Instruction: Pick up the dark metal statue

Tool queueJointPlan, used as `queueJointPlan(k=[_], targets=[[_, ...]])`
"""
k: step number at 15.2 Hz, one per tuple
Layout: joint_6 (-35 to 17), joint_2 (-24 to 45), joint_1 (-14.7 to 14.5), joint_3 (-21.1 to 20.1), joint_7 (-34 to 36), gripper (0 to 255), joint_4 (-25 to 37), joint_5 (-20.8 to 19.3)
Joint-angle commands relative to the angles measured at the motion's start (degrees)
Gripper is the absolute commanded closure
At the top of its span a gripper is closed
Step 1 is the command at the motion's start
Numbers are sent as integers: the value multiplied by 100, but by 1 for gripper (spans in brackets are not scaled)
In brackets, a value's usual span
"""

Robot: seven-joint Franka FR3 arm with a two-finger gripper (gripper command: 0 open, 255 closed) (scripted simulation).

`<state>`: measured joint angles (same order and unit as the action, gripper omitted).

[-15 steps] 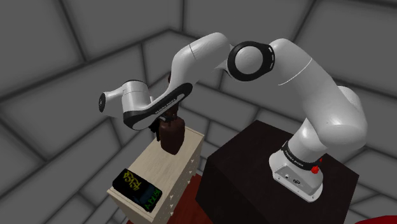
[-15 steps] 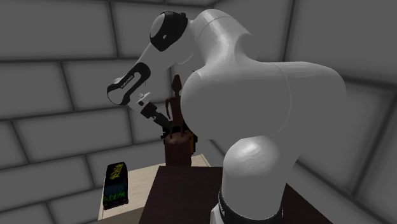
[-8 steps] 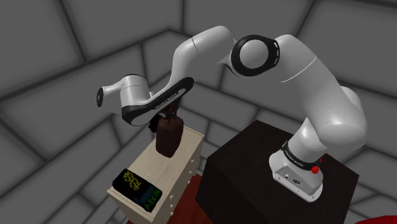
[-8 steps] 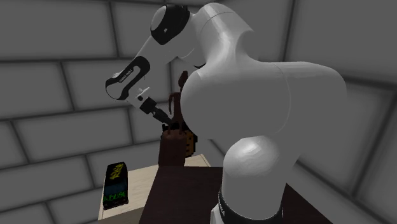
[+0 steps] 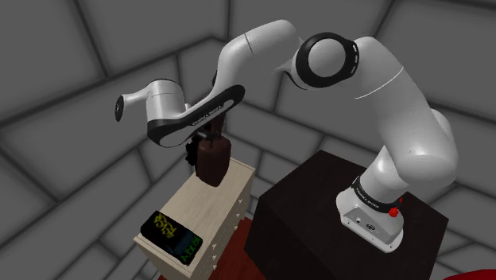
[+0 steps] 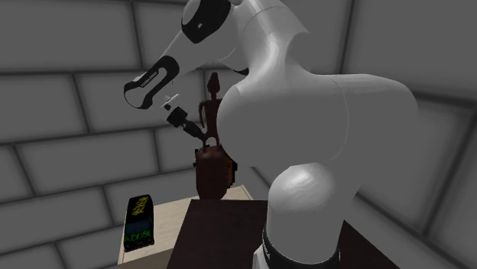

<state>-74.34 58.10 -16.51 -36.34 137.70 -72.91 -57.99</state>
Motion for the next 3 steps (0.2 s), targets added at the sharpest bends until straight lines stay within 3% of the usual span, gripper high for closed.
queueJointPlan(k=[1, 3], targets=[[54, -131, 35, -36, -23, 255, -65, 30], [58, -139, 36, -36, -27, 255, -67, 33]])
